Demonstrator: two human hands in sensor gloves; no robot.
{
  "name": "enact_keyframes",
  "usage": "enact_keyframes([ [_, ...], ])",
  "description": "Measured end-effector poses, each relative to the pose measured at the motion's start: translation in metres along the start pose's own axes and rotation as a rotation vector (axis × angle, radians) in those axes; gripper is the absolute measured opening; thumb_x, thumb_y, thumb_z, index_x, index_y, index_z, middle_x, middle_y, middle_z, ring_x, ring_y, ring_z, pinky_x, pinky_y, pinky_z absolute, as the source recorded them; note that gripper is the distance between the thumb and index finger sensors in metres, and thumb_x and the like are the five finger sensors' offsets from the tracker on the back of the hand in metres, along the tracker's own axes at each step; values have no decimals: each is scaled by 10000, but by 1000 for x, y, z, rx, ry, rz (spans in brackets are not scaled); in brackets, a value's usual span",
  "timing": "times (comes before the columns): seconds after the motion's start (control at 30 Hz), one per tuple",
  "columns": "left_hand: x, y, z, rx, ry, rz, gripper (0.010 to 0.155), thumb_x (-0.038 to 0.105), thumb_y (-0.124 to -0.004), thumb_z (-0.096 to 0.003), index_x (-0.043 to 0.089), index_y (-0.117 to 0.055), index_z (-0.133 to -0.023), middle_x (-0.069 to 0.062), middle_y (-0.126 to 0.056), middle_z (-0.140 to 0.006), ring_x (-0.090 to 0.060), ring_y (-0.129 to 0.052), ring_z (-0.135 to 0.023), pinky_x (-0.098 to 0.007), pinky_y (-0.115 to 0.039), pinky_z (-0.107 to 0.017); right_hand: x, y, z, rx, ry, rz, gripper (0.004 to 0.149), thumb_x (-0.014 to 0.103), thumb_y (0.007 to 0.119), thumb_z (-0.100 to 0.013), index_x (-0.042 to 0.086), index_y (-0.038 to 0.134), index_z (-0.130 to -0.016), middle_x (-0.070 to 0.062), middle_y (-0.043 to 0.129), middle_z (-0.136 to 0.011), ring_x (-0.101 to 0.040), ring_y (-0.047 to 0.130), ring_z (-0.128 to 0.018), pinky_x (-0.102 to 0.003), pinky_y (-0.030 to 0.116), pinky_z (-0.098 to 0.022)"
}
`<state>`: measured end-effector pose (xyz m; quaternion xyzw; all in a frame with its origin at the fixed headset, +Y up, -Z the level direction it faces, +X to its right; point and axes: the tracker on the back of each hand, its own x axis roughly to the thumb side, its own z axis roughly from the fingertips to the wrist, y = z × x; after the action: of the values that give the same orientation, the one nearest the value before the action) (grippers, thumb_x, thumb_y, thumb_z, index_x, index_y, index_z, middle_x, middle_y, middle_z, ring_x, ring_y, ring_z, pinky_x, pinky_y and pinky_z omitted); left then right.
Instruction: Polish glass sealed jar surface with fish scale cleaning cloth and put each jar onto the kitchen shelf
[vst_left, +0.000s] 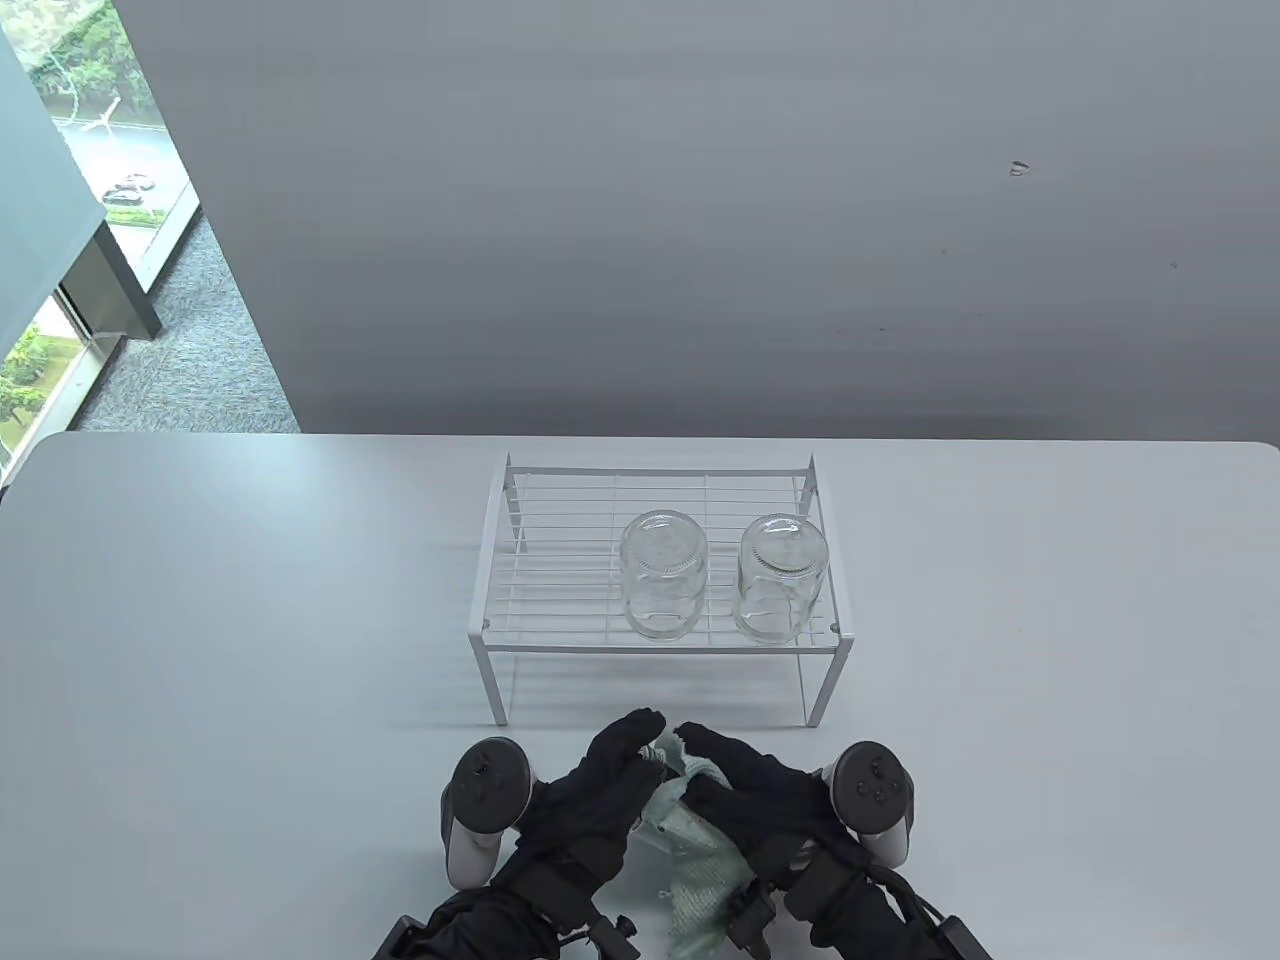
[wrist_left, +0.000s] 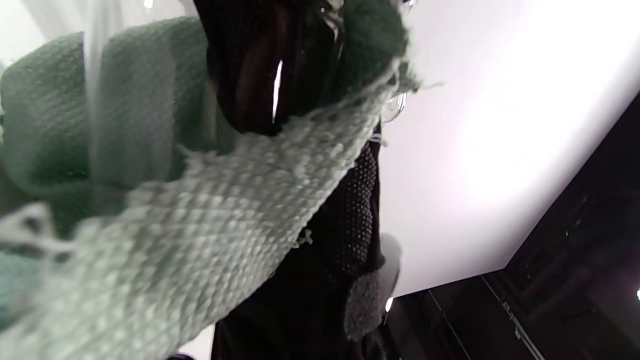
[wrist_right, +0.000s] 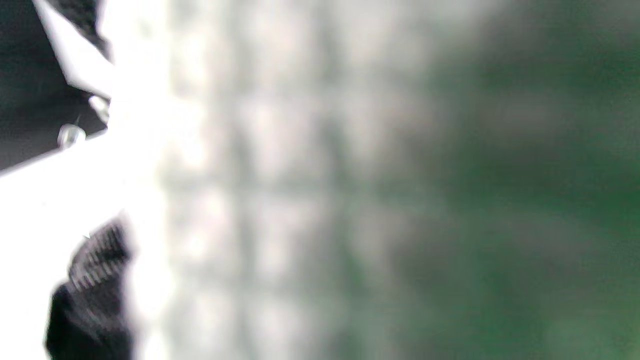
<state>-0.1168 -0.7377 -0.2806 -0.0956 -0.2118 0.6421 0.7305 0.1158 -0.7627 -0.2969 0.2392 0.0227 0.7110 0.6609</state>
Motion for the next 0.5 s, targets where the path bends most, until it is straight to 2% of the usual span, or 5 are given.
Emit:
enact_keyframes([
  [0.17,-9,10,1,63,55,128,547,328,-570,-570,122,-422,-1055,-89,-862,-749,-130,-1018,-534,-560,-339,-724,-11,1,4,-34,59,-186,701,460,767,-532,-43,616,-996,-351,653,-912,-579,757,-721,-671,614,-484],
  [0.33,-18,13,4,90,121,332,546,335,-527,-587,132,-354,-1064,-74,-807,-812,-110,-990,-617,-556,-302,-726,-13,5,7,-86,52,-289,873,537,764,-531,-51,385,-1052,-371,511,-959,-587,702,-763,-662,614,-504],
  [0.5,-22,11,5,108,113,490,556,340,-502,-590,149,-295,-1069,-67,-742,-877,-102,-955,-708,-547,-250,-724,-10,11,7,-106,48,-357,968,518,778,-527,-69,196,-1031,-425,392,-953,-591,675,-783,-647,625,-522],
])
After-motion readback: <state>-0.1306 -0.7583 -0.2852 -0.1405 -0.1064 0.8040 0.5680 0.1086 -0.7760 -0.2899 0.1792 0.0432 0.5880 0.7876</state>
